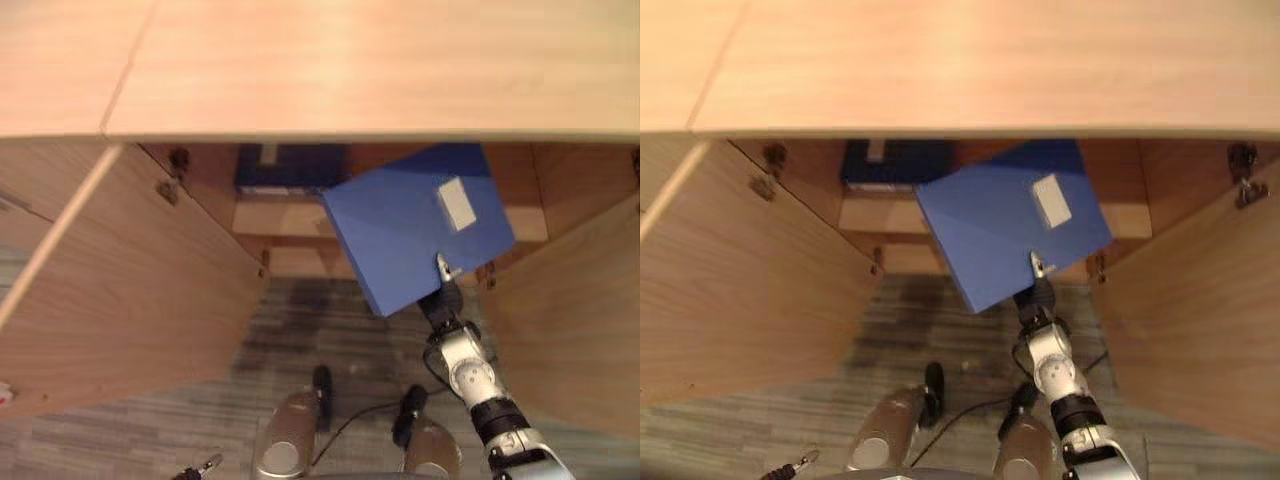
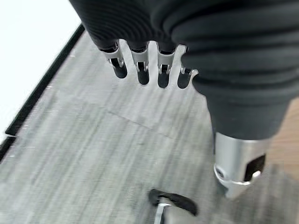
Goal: Put the empty folder in the office cabinet
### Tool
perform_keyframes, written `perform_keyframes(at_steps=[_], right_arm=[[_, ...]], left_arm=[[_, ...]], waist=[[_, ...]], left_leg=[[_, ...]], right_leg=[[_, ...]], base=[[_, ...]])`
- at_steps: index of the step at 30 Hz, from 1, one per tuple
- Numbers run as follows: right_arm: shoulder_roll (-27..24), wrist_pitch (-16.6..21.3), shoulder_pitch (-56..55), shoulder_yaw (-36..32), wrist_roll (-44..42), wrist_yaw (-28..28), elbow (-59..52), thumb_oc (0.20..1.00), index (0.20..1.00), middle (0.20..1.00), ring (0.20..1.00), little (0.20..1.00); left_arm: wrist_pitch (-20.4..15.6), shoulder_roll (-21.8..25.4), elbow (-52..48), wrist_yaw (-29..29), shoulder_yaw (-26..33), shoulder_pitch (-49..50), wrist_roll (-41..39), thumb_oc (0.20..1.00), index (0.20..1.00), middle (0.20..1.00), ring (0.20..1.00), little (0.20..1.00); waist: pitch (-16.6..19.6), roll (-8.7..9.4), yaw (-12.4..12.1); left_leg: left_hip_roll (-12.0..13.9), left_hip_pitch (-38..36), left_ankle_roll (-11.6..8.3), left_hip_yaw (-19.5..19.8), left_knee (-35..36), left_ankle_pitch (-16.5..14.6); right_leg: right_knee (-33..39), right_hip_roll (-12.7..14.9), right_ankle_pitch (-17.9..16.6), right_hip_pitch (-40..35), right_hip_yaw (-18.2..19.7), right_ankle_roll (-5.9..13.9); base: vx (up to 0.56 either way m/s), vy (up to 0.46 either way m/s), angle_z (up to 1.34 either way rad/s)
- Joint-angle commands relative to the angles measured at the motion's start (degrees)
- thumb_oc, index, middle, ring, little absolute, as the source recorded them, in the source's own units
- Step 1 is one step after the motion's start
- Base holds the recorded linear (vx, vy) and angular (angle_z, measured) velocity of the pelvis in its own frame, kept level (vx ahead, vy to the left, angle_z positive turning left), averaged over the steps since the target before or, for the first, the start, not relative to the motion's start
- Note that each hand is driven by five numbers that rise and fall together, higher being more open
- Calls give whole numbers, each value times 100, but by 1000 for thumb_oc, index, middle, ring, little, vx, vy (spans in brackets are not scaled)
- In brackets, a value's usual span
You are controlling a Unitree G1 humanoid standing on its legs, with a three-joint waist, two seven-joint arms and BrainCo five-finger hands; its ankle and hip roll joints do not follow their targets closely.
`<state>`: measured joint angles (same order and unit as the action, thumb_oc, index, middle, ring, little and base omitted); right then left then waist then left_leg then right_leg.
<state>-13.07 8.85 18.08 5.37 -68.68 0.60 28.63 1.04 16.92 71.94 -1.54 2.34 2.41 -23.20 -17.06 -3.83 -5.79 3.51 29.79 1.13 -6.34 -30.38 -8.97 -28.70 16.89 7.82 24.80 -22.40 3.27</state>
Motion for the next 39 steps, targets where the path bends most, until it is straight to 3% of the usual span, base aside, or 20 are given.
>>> perform_keyframes(at_steps=[1, 3, 4, 8, 15, 17, 21, 26, 34, 39], right_arm=[[59, 615, 152, -124, 66, -113, -1067, 200, 200, 200, 200, 200], [53, 729, 229, -198, 106, -189, -1239, 200, 200, 200, 200, 200], [27, 887, 427, -336, 81, -276, -1417, 200, 200, 200, 200, 200], [-83, 938, 622, -373, 11, -347, -1401, 200, 200, 200, 200, 200], [-448, 918, 1228, -426, -55, -515, -1282, 200, 200, 200, 200, 200], [-752, 973, 1863, -468, -176, -635, -840, 200, 200, 200, 200, 200], [-1034, 1005, 2751, -562, -403, -782, -54, 200, 200, 200, 200, 200], [-1730, 850, 4946, -713, -1002, -1240, 2493, 200, 200, 200, 200, 200], [-2363, 533, 5761, -772, -1253, -1489, 4049, 200, 200, 200, 200, 200], [-2425, 374, 5818, -617, -1073, -1573, 4263, 200, 200, 200, 200, 200]], left_arm=[[-72, 38, 83, 206, -118, 232, 158, 1000, 1000, 1000, 1000, 1000], [-99, 7, -73, 217, -216, 250, 73, 1000, 1000, 1000, 1000, 1000], [-153, -4, -542, 193, -497, 301, -75, 1000, 1000, 1000, 1000, 1000], [-148, 13, -736, 231, -607, 271, -191, 1000, 1000, 1000, 1000, 1000], [-27, 38, -620, 282, -646, 293, -209, 1000, 1000, 1000, 1000, 1000], [20, 118, -377, 305, -643, 302, -112, 1000, 1000, 1000, 1000, 1000], [32, 250, -283, 289, -686, 339, -135, 1000, 1000, 1000, 1000, 1000], [43, 570, -267, 355, -916, 212, -467, 1000, 1000, 1000, 1000, 1000], [117, 797, -204, 374, -959, 234, -442, 1000, 1000, 1000, 1000, 1000], [131, 845, -79, 367, -888, 265, -413, 1000, 1000, 1000, 1000, 1000]], waist=[[242, 47, -16], [260, 16, -25], [190, -58, -21], [168, -89, -35], [211, -116, -107], [259, -100, -172], [311, -88, -269], [405, -44, -496], [443, -60, -720], [405, -81, -800]], left_leg=[[-69, 240, 131, 128, -515, -574], [-69, 438, 136, 167, -715, -658], [-98, 801, 105, 264, -1130, -762], [-146, 1144, 77, 332, -1421, -827], [-153, 1869, 66, 470, -2200, -1052], [-132, 1949, 36, 501, -2400, -1136], [-116, 1898, 3, 508, -2483, -1220], [-113, 1870, -52, 531, -2484, -1293], [-135, 1679, -76, 573, -2379, -1325], [-133, 1664, -95, 573, -2389, -1325]], right_leg=[[23, 213, 32, -129, 253, 276], [-269, 275, 197, 54, 260, 262], [-819, 411, 471, 349, 272, 218], [-1289, 500, 723, 704, 333, 177], [-2225, 642, 1286, 1449, 637, -42], [-2416, 655, 1444, 1523, 685, -104], [-2463, 657, 1522, 1457, 699, -121], [-2444, 620, 1586, 1390, 686, -82], [-2353, 626, 1613, 1104, 572, 28], [-2389, 661, 1634, 1070, 541, 55]], base=[[5, -30, 23], [-3, -44, 6], [-19, -50, 6], [-30, -54, 29], [0, -54, 13], [64, -55, 8], [54, -33, 2], [48, -25, 3], [37, -25, 5], [15, -13, 3]])
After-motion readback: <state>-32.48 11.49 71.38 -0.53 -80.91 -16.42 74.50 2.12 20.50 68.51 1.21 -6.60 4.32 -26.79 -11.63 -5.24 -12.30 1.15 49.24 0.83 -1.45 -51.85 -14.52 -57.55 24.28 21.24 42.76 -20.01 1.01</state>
